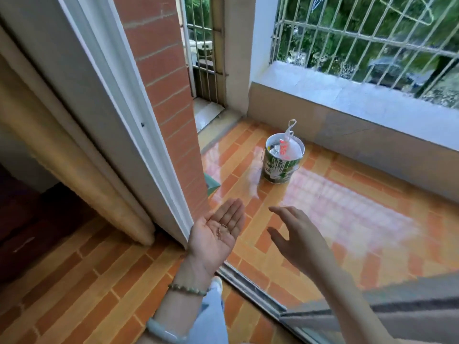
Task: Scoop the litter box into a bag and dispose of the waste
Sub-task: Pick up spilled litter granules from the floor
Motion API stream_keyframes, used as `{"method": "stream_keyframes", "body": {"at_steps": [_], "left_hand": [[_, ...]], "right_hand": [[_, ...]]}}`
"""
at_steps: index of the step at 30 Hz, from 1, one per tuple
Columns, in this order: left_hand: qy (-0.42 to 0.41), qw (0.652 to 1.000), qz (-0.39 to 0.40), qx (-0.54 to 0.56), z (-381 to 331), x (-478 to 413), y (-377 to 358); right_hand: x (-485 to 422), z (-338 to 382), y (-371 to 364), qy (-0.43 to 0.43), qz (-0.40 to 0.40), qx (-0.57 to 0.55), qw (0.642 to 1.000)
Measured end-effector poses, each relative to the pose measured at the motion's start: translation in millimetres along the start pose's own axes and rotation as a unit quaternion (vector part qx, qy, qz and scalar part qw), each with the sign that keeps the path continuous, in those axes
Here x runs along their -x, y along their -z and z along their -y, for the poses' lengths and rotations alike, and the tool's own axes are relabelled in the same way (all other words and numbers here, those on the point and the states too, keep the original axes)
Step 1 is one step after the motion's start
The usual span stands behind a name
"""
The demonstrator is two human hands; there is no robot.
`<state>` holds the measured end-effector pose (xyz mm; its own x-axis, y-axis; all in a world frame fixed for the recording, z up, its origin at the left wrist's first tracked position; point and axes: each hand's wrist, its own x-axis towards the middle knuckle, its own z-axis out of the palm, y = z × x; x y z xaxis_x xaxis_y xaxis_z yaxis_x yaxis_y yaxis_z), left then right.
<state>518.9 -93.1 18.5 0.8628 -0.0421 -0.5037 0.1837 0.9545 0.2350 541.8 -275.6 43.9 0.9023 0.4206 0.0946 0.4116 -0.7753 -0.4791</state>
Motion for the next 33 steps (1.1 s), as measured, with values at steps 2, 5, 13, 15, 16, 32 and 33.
{"method": "stream_keyframes", "body": {"at_steps": [2,5,13,15,16,32,33], "left_hand": [[0.019,1.0,0.005,-0.019,-19.1,-35.1,-10.5],[0.051,0.998,0.011,-0.046,-48.6,-85.6,-28.4],[0.123,0.986,0.047,-0.099,-88.4,-202.9,-90.0],[0.14,0.984,0.047,-0.095,-90.4,-231.9,-102.1],[0.146,0.984,0.048,-0.092,-91.6,-246.9,-107.2],[0.143,0.984,0.042,-0.102,-90.7,-553.3,-254.9],[0.148,0.983,0.042,-0.1,-91.8,-569.9,-266.6]], "right_hand": [[-32.8,-4.9,-5.9,-0.035,-0.02,-0.005,0.999],[-79.9,-13.7,-12.7,-0.087,-0.039,-0.011,0.995],[-184.9,-44.3,-13.5,-0.188,-0.072,-0.019,0.979],[-208.2,-56.9,-12.0,-0.195,-0.074,-0.015,0.978],[-219.9,-64.3,-11.1,-0.201,-0.076,-0.011,0.977],[-490.7,-253.4,45.5,-0.192,-0.092,0.0,0.977],[-506.8,-263.5,50.8,-0.192,-0.095,0.004,0.977]]}}
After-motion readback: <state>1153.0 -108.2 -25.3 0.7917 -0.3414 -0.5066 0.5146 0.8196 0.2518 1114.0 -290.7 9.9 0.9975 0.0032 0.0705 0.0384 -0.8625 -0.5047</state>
